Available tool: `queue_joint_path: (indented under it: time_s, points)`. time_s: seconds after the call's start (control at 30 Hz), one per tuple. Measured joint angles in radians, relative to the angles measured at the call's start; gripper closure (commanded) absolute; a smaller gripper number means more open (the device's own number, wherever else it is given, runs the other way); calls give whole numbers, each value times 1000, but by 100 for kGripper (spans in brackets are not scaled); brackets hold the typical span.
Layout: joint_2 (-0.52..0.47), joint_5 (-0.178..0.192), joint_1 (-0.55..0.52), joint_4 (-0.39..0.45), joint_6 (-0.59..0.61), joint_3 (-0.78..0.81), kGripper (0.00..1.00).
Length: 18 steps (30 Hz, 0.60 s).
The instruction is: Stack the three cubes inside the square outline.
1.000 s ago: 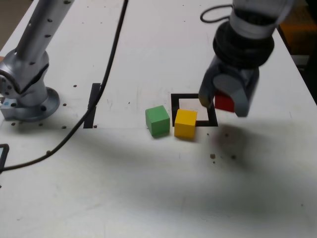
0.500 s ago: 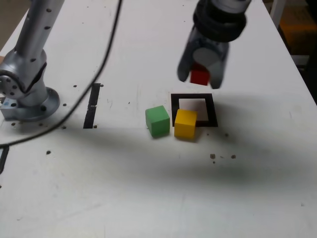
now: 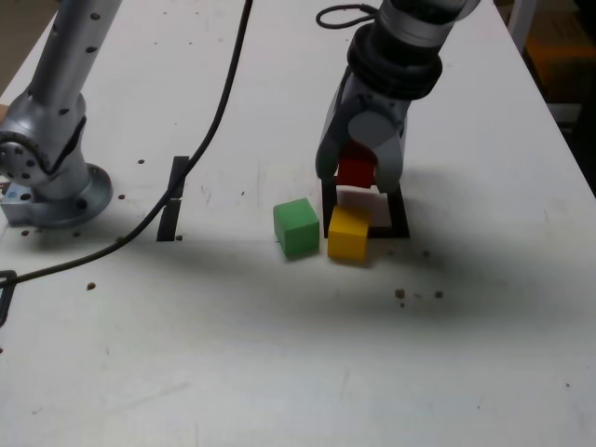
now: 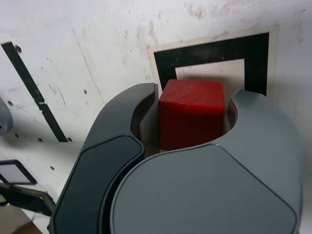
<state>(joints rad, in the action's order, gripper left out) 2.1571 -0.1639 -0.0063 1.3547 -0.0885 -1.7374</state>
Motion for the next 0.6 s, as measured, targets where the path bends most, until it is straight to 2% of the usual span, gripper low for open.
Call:
queue_joint_path:
  time_s: [0.13, 0.23, 0.37, 0.53, 0.6]
  points:
    - [0, -36, 0, -5, 1, 10, 83]
    - [0, -82, 0, -5, 1, 24, 83]
    - [0, -111, -4, -5, 1, 34, 83]
    - [0, -165, -29, -5, 1, 54, 83]
    - [0, -174, -37, -3, 1, 54, 83]
